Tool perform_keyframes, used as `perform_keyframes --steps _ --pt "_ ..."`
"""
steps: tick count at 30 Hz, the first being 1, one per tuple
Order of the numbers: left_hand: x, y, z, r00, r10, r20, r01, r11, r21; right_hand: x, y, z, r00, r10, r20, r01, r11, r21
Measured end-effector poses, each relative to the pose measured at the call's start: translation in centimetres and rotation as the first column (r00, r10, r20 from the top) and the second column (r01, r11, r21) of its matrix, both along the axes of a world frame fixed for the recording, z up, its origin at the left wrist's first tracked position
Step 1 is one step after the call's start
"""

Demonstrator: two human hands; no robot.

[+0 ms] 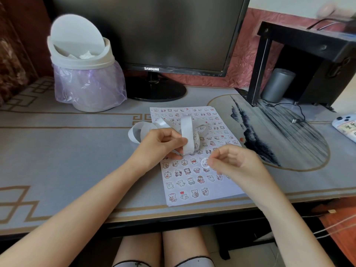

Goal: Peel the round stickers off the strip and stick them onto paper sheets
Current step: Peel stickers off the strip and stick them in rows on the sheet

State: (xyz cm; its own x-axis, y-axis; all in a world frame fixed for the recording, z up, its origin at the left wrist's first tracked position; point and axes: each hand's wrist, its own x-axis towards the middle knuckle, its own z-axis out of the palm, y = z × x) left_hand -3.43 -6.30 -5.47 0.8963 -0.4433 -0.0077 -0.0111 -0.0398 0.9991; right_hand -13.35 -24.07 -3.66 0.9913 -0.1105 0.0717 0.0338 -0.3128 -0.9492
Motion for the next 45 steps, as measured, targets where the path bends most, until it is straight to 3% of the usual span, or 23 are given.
perform_keyframes --steps 5,13,45 --pt "0.0 0.0 -0.1 1.0 -0.001 -0.002 0.001 1.0 0.015 -1.4 -1.1 -0.5 0.988 0.006 -0.155 -0.015 0.998 -0.054" --pt "0.0 -0.1 -0.1 1.0 0.002 -0.016 -0.002 1.0 0.028 -1.9 -1.6 -0.6 0.974 -0.003 -0.225 -0.032 0.988 -0.151" --pt "0.2 0.0 -0.4 1.0 0.001 -0.007 -0.001 0.999 0.034 -1.9 -1.4 -2.0 0.987 -0.057 -0.148 0.017 0.967 -0.253"
